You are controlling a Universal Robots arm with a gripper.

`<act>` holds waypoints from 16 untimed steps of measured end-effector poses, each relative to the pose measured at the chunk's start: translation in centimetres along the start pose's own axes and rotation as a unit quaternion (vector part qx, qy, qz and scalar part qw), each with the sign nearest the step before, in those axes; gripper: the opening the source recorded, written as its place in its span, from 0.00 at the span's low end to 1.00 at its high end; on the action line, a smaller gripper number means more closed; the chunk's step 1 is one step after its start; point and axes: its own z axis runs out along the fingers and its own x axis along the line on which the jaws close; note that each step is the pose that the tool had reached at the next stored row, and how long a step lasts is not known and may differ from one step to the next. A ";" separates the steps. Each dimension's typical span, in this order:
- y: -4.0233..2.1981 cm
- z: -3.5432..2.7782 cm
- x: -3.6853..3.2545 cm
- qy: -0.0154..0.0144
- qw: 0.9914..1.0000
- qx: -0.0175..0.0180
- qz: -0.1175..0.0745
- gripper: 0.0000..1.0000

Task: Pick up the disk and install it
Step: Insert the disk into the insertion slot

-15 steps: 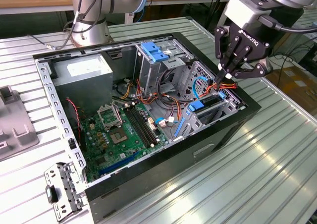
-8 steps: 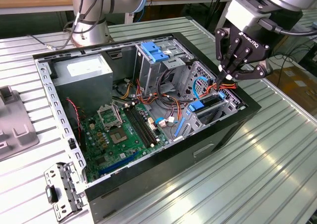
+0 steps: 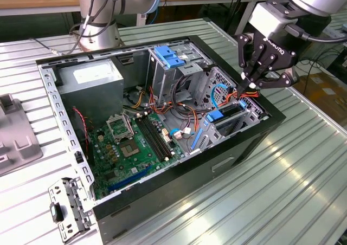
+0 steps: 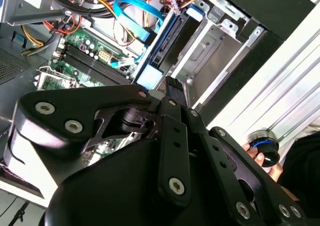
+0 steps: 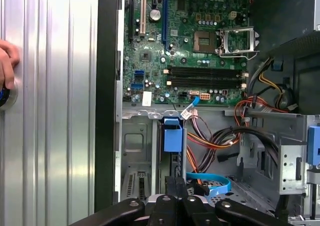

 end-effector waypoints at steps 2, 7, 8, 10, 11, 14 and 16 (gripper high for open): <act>-0.34 0.14 0.02 0.000 1.000 0.000 0.000 0.11; -1.25 0.87 0.09 0.000 1.000 -0.001 0.000 0.11; -1.37 1.07 0.11 0.000 1.000 -0.001 0.000 0.11; -1.49 1.25 0.13 0.000 1.000 -0.001 0.000 0.11; -1.56 1.36 0.14 0.000 1.000 -0.001 0.000 0.11; -1.91 1.75 0.18 0.000 1.000 -0.001 0.000 0.11; -2.05 1.89 0.19 0.000 1.000 -0.001 0.000 0.11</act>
